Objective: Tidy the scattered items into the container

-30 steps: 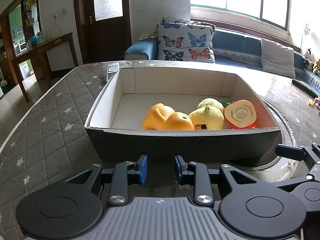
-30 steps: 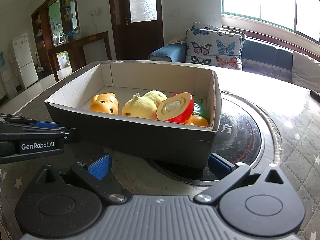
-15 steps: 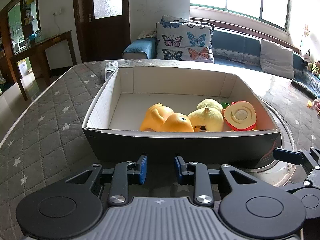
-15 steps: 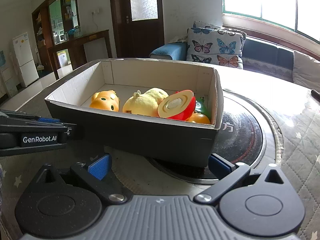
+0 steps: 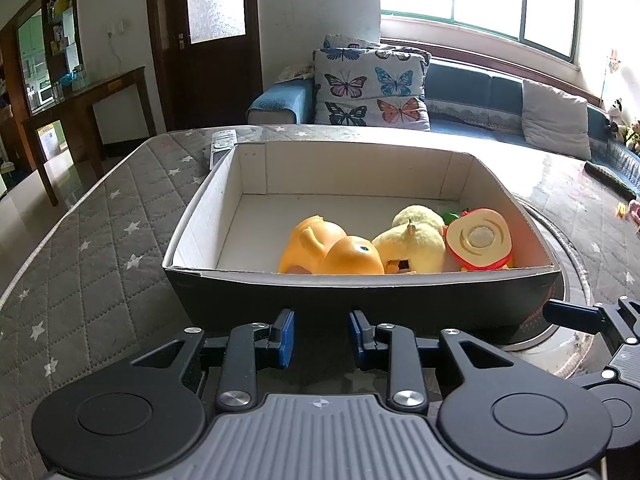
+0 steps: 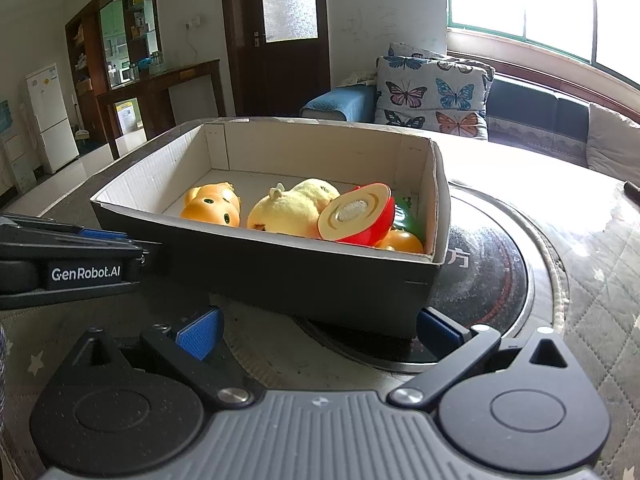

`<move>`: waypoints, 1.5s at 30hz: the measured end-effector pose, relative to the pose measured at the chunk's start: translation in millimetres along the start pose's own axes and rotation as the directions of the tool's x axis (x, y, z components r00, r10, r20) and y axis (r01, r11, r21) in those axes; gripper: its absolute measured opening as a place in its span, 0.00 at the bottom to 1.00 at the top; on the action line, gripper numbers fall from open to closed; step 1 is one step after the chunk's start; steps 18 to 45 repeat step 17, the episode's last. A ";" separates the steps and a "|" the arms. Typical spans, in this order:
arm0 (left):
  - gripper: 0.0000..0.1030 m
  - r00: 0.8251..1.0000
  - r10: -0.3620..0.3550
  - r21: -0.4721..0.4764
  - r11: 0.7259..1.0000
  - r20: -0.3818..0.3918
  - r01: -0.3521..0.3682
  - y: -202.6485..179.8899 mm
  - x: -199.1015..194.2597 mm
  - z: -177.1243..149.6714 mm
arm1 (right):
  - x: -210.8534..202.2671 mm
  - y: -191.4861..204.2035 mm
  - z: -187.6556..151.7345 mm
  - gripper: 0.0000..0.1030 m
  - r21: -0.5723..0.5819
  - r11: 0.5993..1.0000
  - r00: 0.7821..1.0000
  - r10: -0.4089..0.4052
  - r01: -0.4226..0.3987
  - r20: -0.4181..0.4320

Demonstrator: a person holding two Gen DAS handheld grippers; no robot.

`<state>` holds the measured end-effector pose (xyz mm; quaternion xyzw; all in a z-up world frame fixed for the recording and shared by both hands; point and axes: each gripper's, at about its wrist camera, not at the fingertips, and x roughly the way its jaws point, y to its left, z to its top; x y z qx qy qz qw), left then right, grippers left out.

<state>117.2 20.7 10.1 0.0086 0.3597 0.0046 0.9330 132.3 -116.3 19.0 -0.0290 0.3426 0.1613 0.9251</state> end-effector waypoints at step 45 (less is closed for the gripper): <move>0.30 1.000 0.010 0.003 1.000 0.005 -0.010 -5.8 -2.1 3.4 | -0.5 0.7 1.7 1.00 -0.003 1.000 1.000 0.001 -0.001 0.005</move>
